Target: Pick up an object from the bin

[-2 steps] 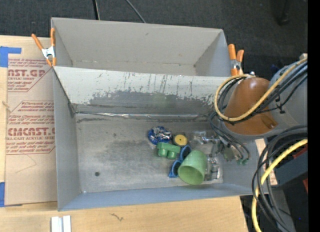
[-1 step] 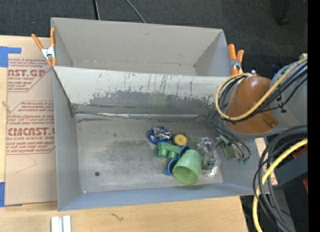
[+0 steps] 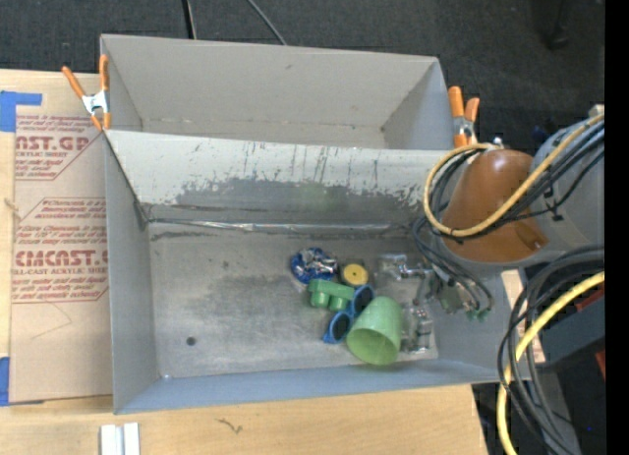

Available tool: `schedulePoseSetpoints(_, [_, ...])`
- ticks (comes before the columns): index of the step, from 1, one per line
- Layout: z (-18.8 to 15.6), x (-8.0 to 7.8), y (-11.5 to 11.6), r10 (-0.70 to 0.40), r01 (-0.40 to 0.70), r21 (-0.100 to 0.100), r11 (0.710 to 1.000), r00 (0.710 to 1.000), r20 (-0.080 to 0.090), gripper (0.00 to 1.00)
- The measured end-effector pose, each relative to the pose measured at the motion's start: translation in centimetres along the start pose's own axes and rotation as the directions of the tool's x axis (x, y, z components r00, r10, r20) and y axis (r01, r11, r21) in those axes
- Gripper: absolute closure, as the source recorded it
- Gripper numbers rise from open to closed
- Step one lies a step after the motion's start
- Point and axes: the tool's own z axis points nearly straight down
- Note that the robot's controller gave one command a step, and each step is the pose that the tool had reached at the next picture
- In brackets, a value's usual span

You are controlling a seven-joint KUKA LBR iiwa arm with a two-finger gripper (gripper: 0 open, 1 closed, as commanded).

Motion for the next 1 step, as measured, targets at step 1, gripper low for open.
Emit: schedulePoseSetpoints(1, [0.45,0.65,8.07,-0.090,0.090,-0.003,0.996,0.996,0.003,0.00])
